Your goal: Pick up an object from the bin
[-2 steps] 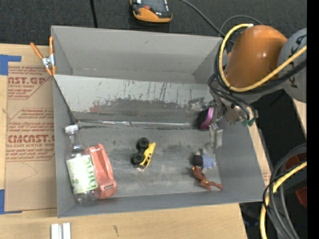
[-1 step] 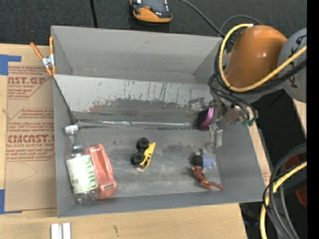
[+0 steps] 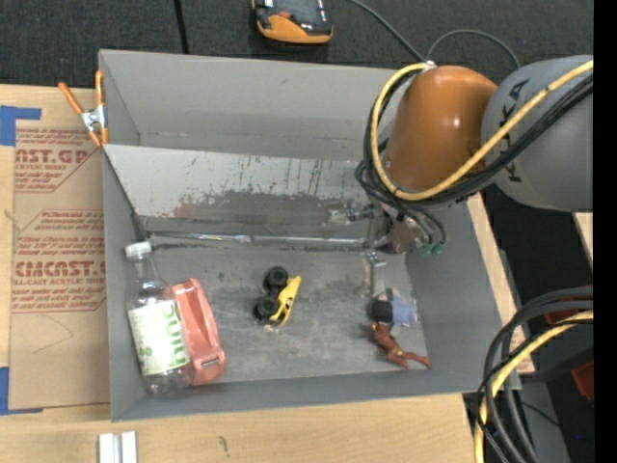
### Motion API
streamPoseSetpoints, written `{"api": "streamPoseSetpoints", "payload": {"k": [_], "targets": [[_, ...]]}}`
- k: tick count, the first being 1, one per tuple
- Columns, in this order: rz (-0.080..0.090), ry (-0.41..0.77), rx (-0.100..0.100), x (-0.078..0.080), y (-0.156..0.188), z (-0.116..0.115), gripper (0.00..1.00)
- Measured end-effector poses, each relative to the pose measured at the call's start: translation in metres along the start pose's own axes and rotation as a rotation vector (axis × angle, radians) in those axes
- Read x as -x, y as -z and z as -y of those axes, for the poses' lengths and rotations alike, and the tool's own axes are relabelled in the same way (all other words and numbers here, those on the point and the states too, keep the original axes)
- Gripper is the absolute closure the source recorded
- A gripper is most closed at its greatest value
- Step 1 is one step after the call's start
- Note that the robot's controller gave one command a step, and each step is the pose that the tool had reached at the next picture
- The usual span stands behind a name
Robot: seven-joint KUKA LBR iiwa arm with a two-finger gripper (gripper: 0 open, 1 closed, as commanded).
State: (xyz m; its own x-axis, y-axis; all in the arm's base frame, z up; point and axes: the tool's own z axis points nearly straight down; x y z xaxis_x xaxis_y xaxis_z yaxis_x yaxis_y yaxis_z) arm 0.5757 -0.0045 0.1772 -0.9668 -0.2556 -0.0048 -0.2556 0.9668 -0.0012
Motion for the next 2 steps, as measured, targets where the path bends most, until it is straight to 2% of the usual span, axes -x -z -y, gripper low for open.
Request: {"api": "streamPoseSetpoints", "payload": {"k": [1, 2], "targets": [[-0.002, 0.171, 0.005, -0.029, -0.008, -0.024, 0.00], [-0.001, 0.279, 0.000, -0.026, -0.036, -0.045, 0.00]]}}
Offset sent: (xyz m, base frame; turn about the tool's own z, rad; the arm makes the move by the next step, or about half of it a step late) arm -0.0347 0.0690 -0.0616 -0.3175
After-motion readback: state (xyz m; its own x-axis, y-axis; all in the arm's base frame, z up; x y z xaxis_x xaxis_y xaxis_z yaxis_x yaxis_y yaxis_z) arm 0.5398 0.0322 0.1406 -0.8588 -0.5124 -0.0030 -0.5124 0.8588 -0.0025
